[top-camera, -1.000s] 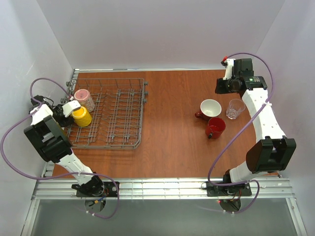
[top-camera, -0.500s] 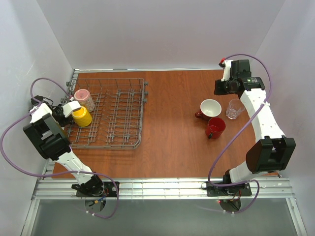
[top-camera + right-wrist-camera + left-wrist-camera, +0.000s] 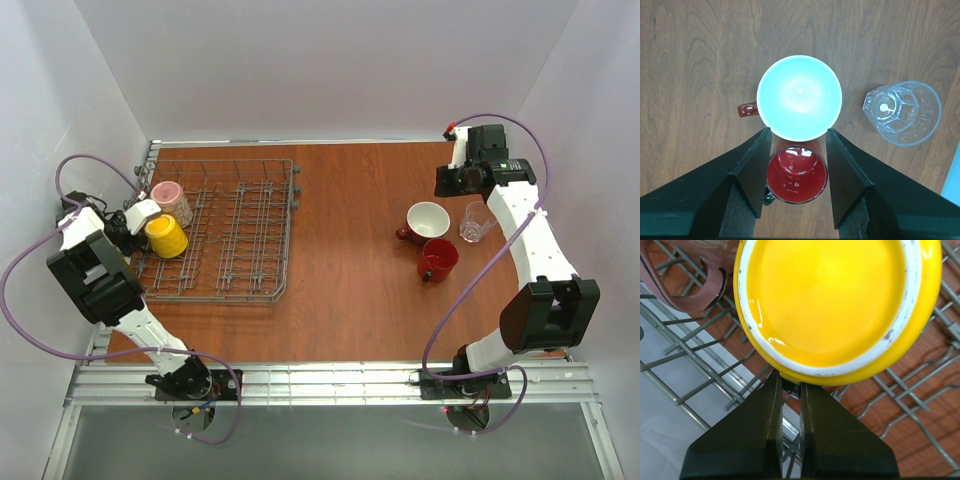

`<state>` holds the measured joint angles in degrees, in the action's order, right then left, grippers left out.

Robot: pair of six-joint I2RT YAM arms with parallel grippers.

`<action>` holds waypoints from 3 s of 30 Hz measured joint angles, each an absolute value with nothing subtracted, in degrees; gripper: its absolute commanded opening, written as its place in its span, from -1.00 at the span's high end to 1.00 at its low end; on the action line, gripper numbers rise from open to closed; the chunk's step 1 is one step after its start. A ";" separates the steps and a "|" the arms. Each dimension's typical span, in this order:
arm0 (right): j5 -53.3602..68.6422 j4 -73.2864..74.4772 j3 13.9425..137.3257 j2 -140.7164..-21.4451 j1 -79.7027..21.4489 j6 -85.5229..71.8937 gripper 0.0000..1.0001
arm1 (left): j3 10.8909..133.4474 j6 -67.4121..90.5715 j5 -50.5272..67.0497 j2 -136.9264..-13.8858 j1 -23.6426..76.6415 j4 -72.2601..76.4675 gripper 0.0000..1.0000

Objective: Unload the cups from the dish rack

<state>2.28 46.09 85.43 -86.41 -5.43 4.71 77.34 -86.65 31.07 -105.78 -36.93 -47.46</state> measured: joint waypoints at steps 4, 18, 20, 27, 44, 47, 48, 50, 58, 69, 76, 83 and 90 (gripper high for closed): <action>2.33 46.04 85.12 -85.78 -5.65 4.71 0.17 | 77.97 -83.09 31.11 -105.75 -36.93 -49.28 1.00; 3.27 44.84 84.47 -83.83 -6.66 4.69 0.16 | 72.66 -78.11 31.83 -98.30 -36.93 -47.86 1.00; 3.38 44.84 84.47 -83.81 -6.85 4.69 0.16 | 72.66 -77.56 32.32 -97.41 -36.93 -47.46 1.00; 5.34 44.82 84.47 -82.56 -7.66 4.80 0.16 | 73.21 -75.53 34.63 -95.83 -36.93 -48.05 1.00; 8.91 -5.41 60.03 -64.82 -40.47 10.37 0.19 | 85.84 -52.10 46.70 -90.87 -27.83 -52.75 1.00; 8.01 -16.25 57.80 -69.08 -44.69 12.25 0.16 | 86.78 -45.80 50.48 -88.90 -25.06 -52.97 1.00; 7.79 -19.68 57.63 -70.85 -45.71 12.69 0.16 | 86.78 -43.81 51.90 -88.25 -24.05 -53.21 1.00; 7.77 -25.58 57.36 -74.04 -47.46 13.13 0.14 | 86.76 -39.94 54.89 -87.15 -22.44 -53.71 1.00; 9.50 -43.55 59.35 -85.38 -50.09 12.10 0.09 | 84.05 -29.91 62.87 -84.09 -15.51 -53.98 1.00; 12.25 -51.79 61.71 -92.51 -49.08 7.62 -0.07 | 81.78 -24.32 66.37 -79.18 -11.29 -53.54 1.00; 14.52 -54.78 61.76 -92.64 -47.16 3.81 -0.04 | 80.97 -22.55 67.90 -77.30 -9.61 -52.84 1.00; 18.39 -55.44 65.12 -95.55 -46.24 -0.60 0.13 | 80.03 -20.53 69.58 -76.23 -8.36 -50.63 1.00; 20.05 -55.48 66.85 -96.55 -46.17 -3.84 0.53 | 75.79 -18.70 71.59 -74.48 -7.35 -48.80 1.00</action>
